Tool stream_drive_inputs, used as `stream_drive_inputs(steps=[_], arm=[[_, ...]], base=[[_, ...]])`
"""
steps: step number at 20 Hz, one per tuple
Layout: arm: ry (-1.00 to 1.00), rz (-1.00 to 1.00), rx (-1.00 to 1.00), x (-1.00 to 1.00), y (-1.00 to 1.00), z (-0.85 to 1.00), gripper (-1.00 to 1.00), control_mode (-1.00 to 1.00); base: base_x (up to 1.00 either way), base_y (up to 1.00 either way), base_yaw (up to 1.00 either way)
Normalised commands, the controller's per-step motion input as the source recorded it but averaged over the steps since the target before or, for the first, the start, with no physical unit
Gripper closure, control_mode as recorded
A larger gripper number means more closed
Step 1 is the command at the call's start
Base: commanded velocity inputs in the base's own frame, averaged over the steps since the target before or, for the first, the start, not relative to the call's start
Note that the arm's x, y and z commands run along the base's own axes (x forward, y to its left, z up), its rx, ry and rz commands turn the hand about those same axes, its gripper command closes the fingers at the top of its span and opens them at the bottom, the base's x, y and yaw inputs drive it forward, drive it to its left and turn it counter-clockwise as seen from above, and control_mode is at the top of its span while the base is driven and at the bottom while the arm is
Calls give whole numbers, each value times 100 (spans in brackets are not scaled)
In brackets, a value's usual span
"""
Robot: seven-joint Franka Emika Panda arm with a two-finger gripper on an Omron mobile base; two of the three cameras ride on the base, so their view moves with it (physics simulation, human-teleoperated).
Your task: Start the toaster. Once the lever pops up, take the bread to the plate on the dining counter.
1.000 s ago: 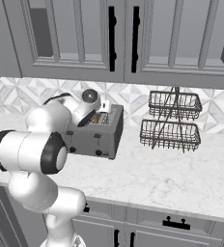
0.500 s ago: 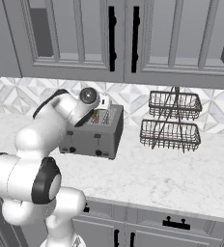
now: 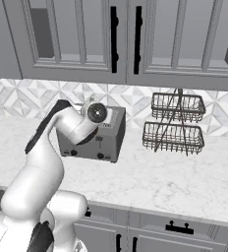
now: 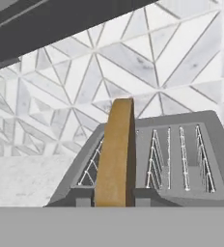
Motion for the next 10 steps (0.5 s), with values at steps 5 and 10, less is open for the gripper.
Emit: stream_drive_inputs(steps=[5,10], arm=[[0,38,20,-75,-45,80,100,-100],[2,55,-4,-87,-5,12,100,-100]], base=[[0,0,0],[0,0,0]])
